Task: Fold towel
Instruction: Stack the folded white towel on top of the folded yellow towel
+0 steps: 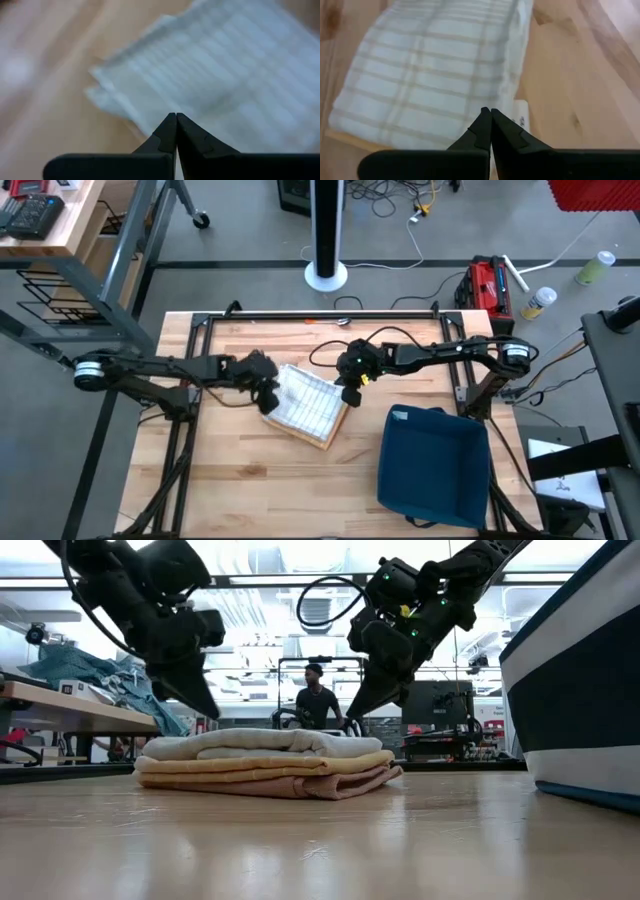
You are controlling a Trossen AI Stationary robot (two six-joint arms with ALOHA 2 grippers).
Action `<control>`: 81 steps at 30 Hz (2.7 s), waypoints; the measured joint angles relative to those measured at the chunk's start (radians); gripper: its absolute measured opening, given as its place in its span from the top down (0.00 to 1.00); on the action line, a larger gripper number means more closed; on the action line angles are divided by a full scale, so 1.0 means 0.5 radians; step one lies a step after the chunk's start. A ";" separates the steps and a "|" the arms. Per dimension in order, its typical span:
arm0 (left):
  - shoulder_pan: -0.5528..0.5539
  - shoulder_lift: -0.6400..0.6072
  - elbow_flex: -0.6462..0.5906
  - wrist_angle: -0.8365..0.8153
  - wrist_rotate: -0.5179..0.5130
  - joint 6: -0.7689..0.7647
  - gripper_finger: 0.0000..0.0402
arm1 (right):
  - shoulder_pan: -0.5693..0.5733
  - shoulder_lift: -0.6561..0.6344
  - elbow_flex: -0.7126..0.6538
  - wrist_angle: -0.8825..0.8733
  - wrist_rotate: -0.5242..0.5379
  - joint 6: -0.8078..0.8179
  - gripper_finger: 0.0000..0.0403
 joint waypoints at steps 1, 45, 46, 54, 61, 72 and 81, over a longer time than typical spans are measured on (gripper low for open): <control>-0.028 -0.016 -0.021 0.018 0.027 -0.065 1.00 | -0.010 -0.005 0.000 -0.011 0.000 -0.004 1.00; -0.850 0.406 -0.253 -0.094 -0.669 -1.174 1.00 | 0.186 0.311 -0.005 0.001 -0.180 0.238 1.00; -0.844 0.402 -0.253 -0.118 -0.675 -1.181 1.00 | 0.199 0.311 -0.005 -0.002 -0.182 0.238 1.00; -0.838 0.313 -0.253 -0.511 -0.591 -1.432 1.00 | 0.174 0.306 -0.005 -0.054 -0.174 0.207 1.00; -0.847 0.225 -0.252 -0.063 -0.228 -1.248 1.00 | 0.125 0.302 -0.005 -0.065 -0.168 0.201 1.00; -0.820 0.252 -0.252 0.169 -0.428 -1.085 1.00 | 0.318 0.301 -0.005 0.059 -0.190 0.223 1.00; -0.813 0.166 -0.246 -0.301 -0.456 -1.362 1.00 | 0.298 0.284 0.002 0.014 -0.172 0.217 1.00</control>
